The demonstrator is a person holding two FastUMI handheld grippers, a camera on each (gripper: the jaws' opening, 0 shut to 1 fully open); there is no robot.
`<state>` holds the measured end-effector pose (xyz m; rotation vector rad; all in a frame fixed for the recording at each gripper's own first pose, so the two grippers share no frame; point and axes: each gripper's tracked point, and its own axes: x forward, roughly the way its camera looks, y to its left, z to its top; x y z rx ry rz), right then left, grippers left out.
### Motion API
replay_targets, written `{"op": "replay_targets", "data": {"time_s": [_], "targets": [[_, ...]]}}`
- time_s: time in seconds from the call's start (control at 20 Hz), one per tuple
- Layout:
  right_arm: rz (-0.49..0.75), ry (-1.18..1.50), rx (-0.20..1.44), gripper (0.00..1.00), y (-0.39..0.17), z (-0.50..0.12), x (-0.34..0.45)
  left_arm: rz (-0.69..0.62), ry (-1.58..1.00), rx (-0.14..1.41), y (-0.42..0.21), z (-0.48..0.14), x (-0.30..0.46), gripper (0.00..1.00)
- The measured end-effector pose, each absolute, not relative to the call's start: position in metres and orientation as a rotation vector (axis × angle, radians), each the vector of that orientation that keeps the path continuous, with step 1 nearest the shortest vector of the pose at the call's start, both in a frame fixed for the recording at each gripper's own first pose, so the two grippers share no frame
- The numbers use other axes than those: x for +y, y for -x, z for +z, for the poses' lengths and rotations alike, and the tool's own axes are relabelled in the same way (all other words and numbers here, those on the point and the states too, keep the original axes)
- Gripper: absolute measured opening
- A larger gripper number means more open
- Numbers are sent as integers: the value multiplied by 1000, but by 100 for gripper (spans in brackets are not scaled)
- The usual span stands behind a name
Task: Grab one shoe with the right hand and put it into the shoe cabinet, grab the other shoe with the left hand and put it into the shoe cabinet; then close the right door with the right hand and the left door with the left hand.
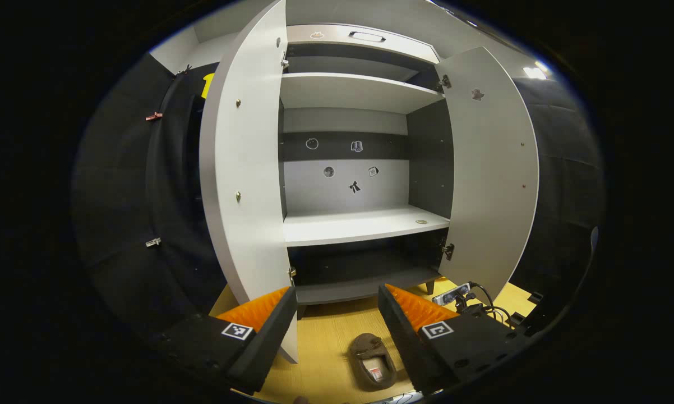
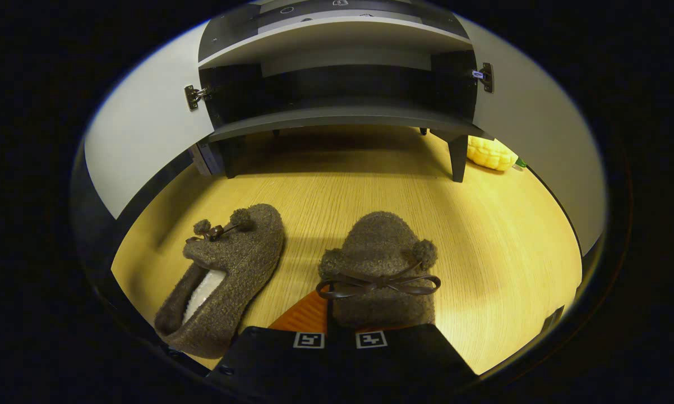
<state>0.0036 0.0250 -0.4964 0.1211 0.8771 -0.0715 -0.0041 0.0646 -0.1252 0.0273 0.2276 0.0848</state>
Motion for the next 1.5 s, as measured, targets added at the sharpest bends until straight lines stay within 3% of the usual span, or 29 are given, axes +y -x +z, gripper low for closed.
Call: {"op": "replay_targets", "data": {"time_s": [0.05, 0.3, 0.7, 1.15, 1.5], "targets": [[-65, -126, 880, 6, -3, -496, 25, 85, -32, 228, 5, -126, 64, 93], [-47, -133, 850, 5, 1, -456, 20, 72, -20, 211, 8, -119, 56, 93], [-26, -58, 568, 5, -40, -261, 2, 4, -8, 163, 16, -101, 34, 93], [-47, 2, 301, 5, -178, -104, -25, -55, 71, 152, 34, -105, 18, 93], [-47, -2, 289, 5, -301, -78, -39, -75, 186, 166, 30, -110, 18, 94]]}}
